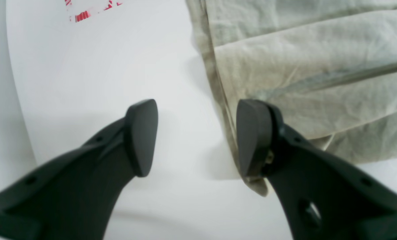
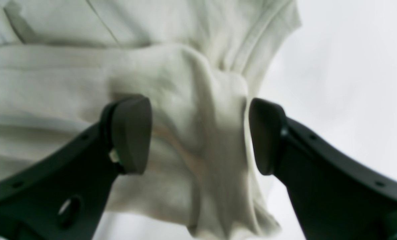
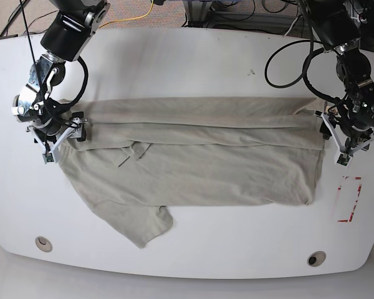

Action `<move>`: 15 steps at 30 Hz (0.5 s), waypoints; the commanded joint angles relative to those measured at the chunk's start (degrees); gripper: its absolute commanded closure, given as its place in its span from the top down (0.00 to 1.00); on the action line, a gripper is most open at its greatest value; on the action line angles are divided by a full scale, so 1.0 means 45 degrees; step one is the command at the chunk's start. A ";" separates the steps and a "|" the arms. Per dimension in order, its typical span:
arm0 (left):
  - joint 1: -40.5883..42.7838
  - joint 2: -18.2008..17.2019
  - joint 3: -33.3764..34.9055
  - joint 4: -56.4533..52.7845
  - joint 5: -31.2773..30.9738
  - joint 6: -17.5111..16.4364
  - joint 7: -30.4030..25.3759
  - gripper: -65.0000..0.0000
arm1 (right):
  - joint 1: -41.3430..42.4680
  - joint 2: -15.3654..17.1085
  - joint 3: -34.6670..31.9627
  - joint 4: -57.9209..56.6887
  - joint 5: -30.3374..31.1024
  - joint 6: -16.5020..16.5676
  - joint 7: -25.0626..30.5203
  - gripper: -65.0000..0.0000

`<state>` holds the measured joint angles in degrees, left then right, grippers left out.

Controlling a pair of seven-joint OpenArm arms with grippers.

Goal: Layout the t-shirt on the table in an organized manner, then fold the t-shirt properly
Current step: 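Hold the shirt edge with both grippers and adjust the grip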

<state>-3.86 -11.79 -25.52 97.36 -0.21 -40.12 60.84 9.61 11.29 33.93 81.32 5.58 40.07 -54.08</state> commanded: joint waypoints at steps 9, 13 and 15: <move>-0.0247 -0.0144 -0.0044 0.0254 -0.0081 0.0026 -0.0186 0.54 | 0.0708 0.0217 -0.0010 -0.0615 0.0136 -0.0017 0.0288 0.59; -0.0247 -0.0144 -0.0044 0.0254 -0.0081 0.0026 -0.0186 0.54 | 0.0884 0.0197 -0.0010 -0.0635 0.0136 -0.0017 0.0288 0.29; -0.0247 -0.0144 -0.0044 0.0254 -0.0081 0.0026 -0.0186 0.54 | 0.0884 0.0197 -0.0029 -0.0635 0.0136 -0.0017 0.0288 0.14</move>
<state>-3.88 -11.77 -25.52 97.36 -0.21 -40.12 60.82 12.16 11.27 33.87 77.49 5.61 40.05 -54.06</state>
